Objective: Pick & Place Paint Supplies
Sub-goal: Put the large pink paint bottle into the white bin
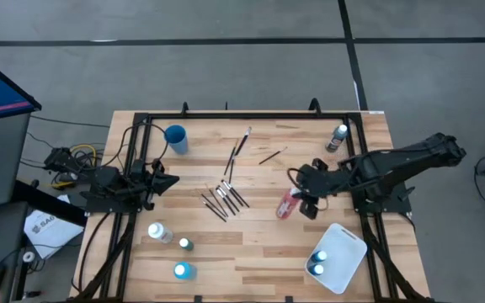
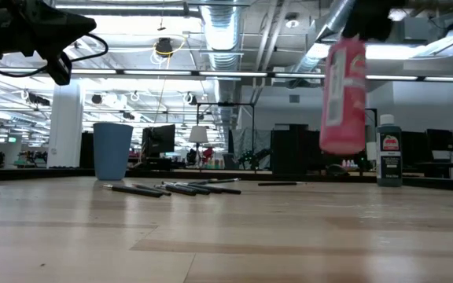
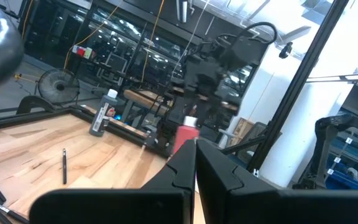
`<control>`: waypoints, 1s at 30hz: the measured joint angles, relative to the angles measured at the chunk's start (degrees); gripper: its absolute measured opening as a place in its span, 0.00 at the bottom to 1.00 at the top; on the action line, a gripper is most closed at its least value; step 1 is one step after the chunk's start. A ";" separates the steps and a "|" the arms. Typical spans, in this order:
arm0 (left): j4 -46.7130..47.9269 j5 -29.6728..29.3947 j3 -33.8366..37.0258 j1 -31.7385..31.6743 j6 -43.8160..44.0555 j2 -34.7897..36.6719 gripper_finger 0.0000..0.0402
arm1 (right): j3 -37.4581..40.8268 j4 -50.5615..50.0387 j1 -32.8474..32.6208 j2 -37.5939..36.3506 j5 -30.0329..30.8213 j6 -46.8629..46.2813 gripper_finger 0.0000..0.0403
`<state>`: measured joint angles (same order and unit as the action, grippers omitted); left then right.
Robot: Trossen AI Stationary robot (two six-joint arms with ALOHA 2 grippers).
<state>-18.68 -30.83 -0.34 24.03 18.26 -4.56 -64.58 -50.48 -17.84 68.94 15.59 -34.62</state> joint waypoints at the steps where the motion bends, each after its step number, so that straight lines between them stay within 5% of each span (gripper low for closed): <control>1: 0.00 0.02 0.00 0.00 0.00 0.00 0.01 | 0.00 0.04 -1.19 -0.66 0.00 -1.14 0.27; 18: -0.76 0.00 0.00 0.00 0.00 0.00 0.01 | 0.00 -0.41 -14.85 -10.17 4.37 -9.73 0.28; 30: -0.83 0.00 -0.02 0.00 0.02 0.00 0.01 | 0.02 -12.53 -24.01 -14.74 3.80 -27.36 0.29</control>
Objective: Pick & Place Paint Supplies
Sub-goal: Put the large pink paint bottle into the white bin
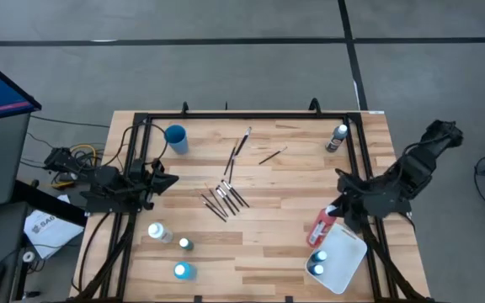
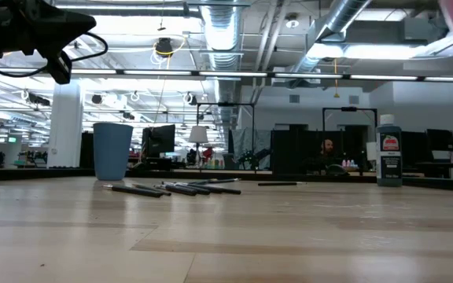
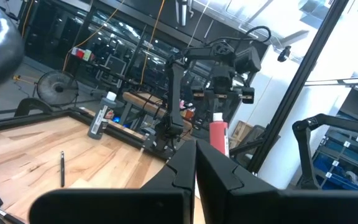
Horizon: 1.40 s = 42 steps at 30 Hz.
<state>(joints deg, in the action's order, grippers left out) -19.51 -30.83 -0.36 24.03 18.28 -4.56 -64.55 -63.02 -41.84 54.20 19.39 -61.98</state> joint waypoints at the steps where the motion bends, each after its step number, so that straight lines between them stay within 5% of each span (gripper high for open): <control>1: -0.02 0.00 0.02 0.00 0.00 0.00 0.01 | 0.00 0.36 -0.82 -0.52 0.13 -0.67 0.29; 22: -0.08 0.00 0.01 0.00 -0.01 0.00 0.01 | 0.70 -18.72 -13.63 3.21 2.08 -27.28 0.28; 42: -0.11 0.00 0.01 0.00 0.00 0.00 0.01 | 2.59 -17.29 -19.59 16.04 3.24 -27.98 0.28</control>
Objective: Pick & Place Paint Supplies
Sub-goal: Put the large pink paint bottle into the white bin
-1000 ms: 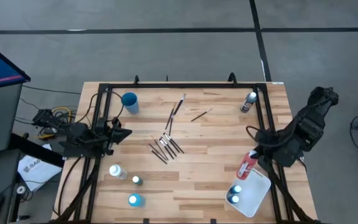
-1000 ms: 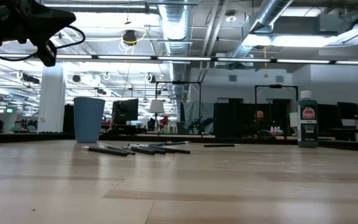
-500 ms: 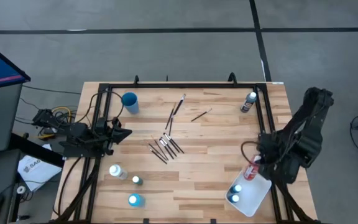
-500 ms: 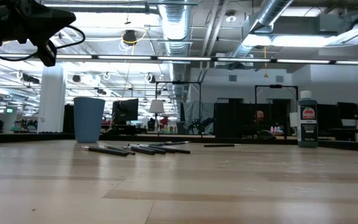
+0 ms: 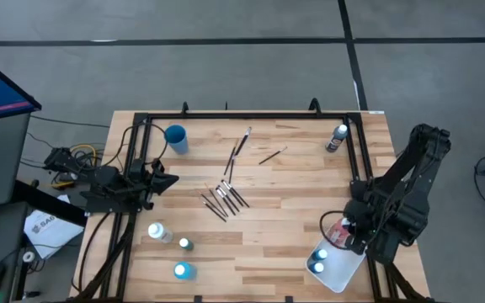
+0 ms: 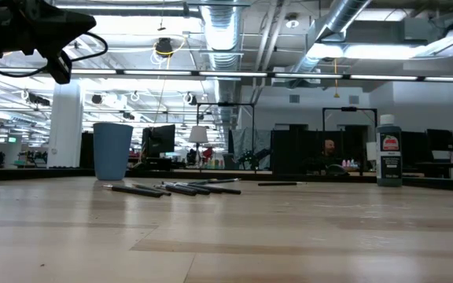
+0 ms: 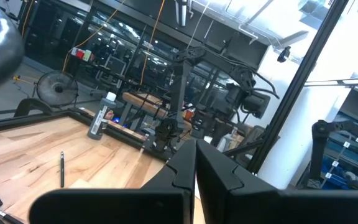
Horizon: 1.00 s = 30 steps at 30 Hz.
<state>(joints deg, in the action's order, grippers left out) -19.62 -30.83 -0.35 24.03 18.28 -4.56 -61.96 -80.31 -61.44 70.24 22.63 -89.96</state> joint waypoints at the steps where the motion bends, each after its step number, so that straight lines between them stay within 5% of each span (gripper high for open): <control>1: 0.01 0.01 -0.01 0.00 -0.01 0.00 0.01 | 0.01 0.12 0.01 0.63 0.00 0.22 0.28; 20: -0.01 0.01 -0.01 0.00 -0.01 -0.01 0.01 | -0.04 3.05 -0.15 3.62 3.43 0.25 0.30; 30: -0.23 0.00 -0.01 0.00 -0.02 0.00 0.01 | 0.07 2.83 -0.15 3.65 3.15 -2.86 0.43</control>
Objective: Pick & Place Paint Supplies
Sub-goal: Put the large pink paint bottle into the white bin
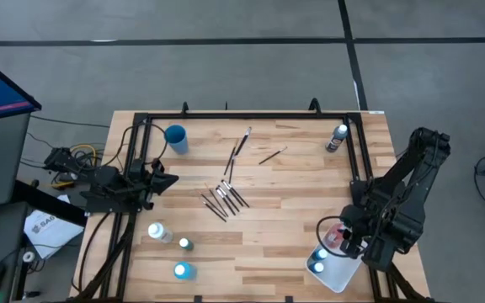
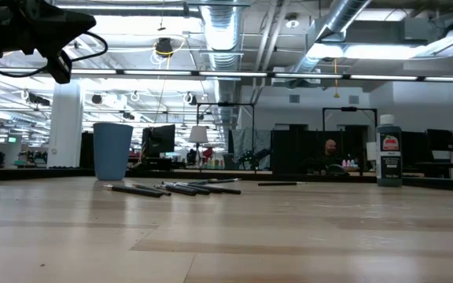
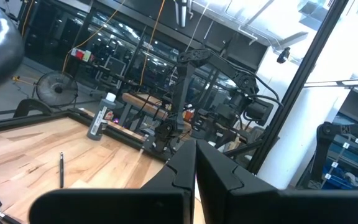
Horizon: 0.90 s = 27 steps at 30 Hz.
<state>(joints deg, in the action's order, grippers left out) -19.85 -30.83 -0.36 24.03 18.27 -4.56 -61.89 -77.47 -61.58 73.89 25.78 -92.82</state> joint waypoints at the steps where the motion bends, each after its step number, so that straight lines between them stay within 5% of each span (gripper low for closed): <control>1: -0.01 0.00 0.02 0.00 0.00 -0.01 0.01 | 0.00 0.01 0.00 0.00 0.00 -0.10 0.44; 27: -0.47 0.00 0.00 0.00 0.00 0.00 0.01 | 0.00 1.09 0.00 0.00 0.00 -0.06 0.58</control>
<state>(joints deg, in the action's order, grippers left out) -20.32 -30.83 -0.36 24.03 18.26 -4.56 -61.89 -76.38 -61.58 73.89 25.78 -92.88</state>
